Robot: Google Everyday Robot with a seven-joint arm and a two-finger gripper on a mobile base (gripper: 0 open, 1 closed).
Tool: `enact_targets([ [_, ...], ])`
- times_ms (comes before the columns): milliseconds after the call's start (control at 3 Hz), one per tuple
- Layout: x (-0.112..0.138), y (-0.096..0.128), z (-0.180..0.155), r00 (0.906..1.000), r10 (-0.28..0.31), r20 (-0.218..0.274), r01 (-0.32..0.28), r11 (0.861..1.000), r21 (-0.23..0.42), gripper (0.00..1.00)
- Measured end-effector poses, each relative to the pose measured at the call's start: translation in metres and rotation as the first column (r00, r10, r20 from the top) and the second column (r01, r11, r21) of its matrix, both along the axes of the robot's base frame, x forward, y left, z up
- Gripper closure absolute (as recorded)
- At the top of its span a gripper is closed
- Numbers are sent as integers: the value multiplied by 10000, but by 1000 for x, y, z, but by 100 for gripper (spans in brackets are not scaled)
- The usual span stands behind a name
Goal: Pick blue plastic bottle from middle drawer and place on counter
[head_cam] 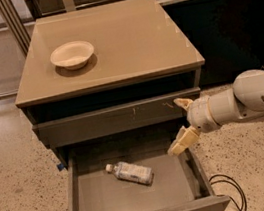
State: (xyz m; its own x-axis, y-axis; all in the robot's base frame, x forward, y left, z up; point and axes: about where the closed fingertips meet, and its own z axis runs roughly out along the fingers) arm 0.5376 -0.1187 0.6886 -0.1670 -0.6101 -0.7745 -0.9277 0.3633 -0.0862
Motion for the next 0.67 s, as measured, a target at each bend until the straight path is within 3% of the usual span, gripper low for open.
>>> enact_targets([
  [333, 6, 20, -41, 9948, -274, -981, 335, 9976, 610, 0],
  [667, 17, 47, -94, 9802, -551, -1904, 723, 9938, 844, 0],
])
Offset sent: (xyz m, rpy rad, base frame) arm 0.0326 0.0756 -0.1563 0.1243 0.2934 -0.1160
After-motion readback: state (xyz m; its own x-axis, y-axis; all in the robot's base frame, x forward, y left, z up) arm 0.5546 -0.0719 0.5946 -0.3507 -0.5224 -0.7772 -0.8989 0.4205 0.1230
